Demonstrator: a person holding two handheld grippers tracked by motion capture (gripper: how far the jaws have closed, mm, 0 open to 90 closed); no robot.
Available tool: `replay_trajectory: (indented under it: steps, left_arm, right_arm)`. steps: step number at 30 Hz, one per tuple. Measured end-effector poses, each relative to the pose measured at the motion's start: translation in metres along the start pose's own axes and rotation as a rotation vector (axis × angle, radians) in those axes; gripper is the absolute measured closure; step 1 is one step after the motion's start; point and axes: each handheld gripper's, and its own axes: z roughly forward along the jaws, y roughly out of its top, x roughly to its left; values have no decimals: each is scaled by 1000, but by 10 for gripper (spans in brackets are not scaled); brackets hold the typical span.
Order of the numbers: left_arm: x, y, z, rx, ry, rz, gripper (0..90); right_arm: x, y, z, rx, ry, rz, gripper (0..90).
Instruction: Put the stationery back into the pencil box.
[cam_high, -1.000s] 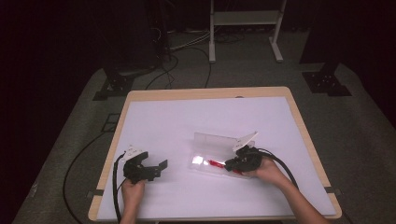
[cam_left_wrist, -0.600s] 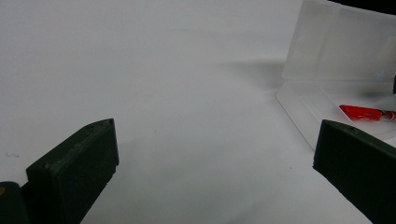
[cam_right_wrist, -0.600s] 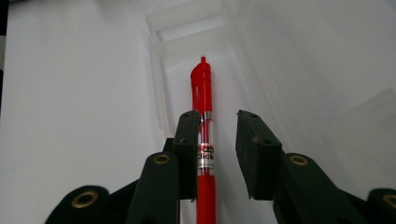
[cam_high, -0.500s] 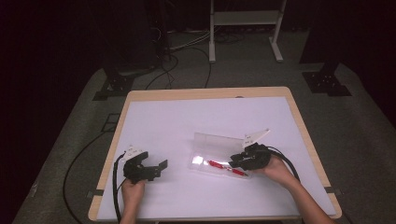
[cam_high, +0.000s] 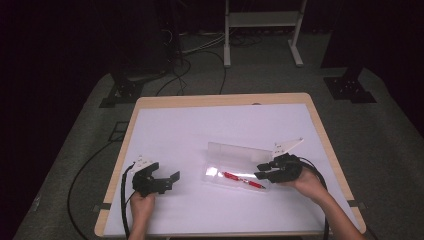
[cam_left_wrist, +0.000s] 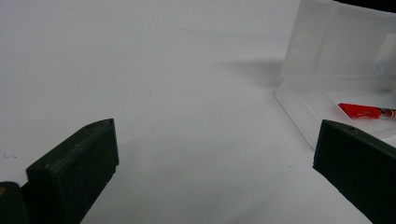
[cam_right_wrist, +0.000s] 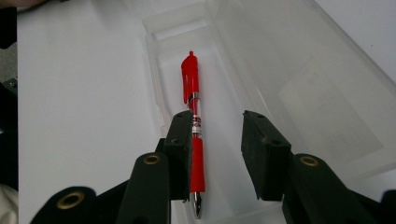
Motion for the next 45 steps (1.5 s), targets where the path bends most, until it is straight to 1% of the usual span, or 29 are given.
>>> replay_trajectory:
  steps: [9,30,35,40,45]
  left_arm:
    - [0,0,0,0,-1,2,0]
    - [0,0,0,1,0,3,0]
    - [0,0,0,1,1,6,0]
    - [0,0,0,0,1,5,0]
    - [0,0,1,0,1,5,0]
  right_arm:
    - [1,-5,-9,-1,-3,3,611]
    - [-4,-24,-32,-34,-29,52,581]
    - [-5,-30,-37,-27,-37,62,568]
    - [-5,-34,-43,-39,-46,70,563]
    - [-6,-42,-47,-35,-57,79,558]
